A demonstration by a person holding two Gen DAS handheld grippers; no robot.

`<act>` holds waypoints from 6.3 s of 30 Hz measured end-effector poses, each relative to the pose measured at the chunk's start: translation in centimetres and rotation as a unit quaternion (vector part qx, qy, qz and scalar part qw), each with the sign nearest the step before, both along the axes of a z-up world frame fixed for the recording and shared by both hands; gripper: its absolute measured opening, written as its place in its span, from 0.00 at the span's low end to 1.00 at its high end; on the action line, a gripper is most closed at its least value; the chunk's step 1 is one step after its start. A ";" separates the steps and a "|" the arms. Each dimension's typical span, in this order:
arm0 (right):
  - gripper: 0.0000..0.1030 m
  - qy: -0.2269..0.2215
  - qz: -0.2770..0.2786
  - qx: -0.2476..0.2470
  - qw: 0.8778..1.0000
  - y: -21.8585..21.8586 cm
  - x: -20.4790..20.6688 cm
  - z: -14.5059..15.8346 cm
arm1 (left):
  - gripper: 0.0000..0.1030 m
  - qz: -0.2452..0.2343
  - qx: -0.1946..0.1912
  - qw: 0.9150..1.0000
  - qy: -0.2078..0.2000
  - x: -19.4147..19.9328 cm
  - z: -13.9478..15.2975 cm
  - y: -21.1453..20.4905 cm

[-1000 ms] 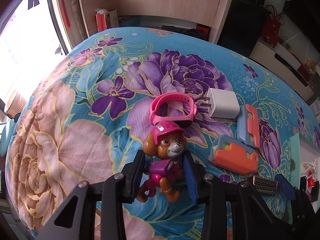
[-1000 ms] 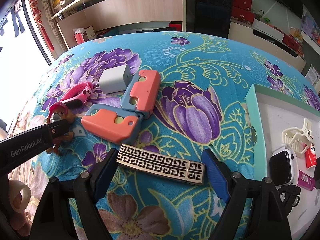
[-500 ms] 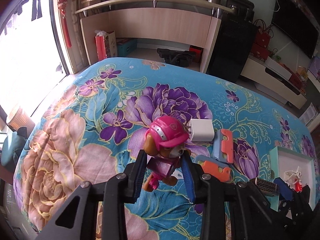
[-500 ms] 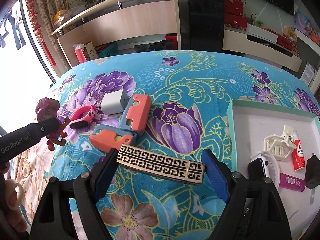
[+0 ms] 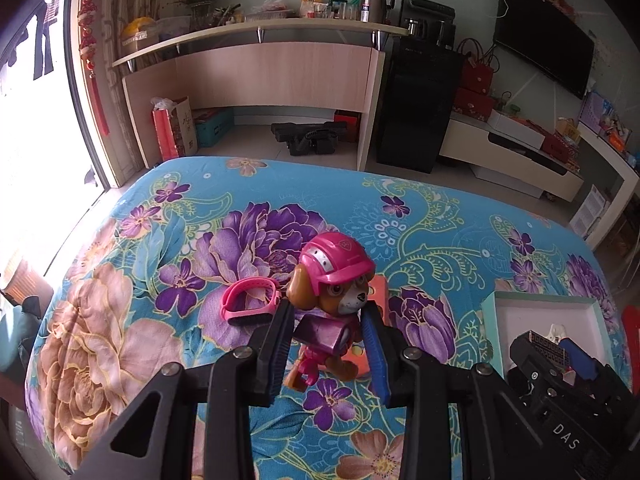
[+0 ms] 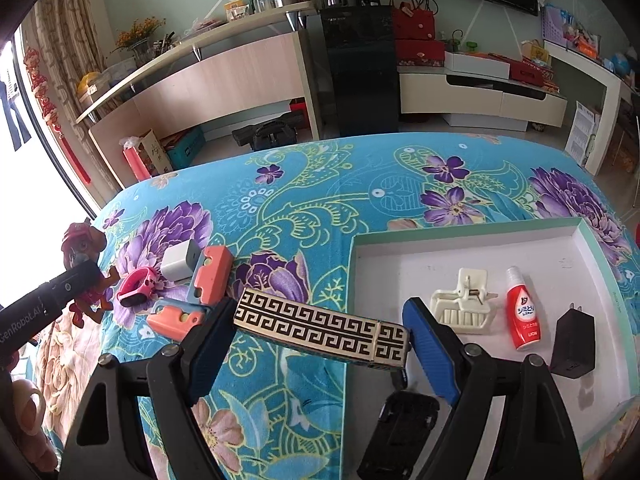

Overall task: Organize rigid objects
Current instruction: 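Carry the patterned strip and toy dog over the white tray with both tools, then lower the strip and toy dog into the tray and open both tools, then withdraw both open tools from the tray toward the pink band and orange pieces, then grasp the pink watch band with the left tool while the right tool grasps an orange-and-blue folding piece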

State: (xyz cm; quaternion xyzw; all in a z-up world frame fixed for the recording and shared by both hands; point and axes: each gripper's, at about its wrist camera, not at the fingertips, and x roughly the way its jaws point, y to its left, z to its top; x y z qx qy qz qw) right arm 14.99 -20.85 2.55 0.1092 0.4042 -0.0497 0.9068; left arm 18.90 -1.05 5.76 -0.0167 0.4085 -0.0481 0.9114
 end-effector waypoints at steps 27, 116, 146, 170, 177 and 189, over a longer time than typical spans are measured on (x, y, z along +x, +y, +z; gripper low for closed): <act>0.82 -0.007 -0.180 -0.007 0.984 -14.9 -4.5 0.8 | 0.36 -0.192 0.029 0.981 0.006 -1.7 -2.6 -17.1; 1.00 0.003 -0.141 -0.092 0.986 -12.9 -2.6 0.1 | 1.00 0.006 0.021 0.998 0.063 2.0 -5.5 -10.1; 1.00 0.006 0.090 -0.035 0.995 5.0 3.2 -2.4 | 1.00 0.195 0.005 0.977 0.082 2.9 -5.5 6.4; 1.00 0.049 0.139 -0.032 0.989 14.2 6.8 -7.1 | 1.00 0.195 -0.046 0.972 0.122 5.1 -9.2 11.6; 1.00 0.054 0.122 -0.053 0.990 15.5 7.4 -8.1 | 1.00 0.167 -0.065 0.977 0.111 6.2 -9.5 11.2; 0.93 0.055 0.107 -0.049 0.991 14.6 7.5 -8.3 | 1.00 0.128 -0.035 0.986 0.100 8.0 -10.6 8.6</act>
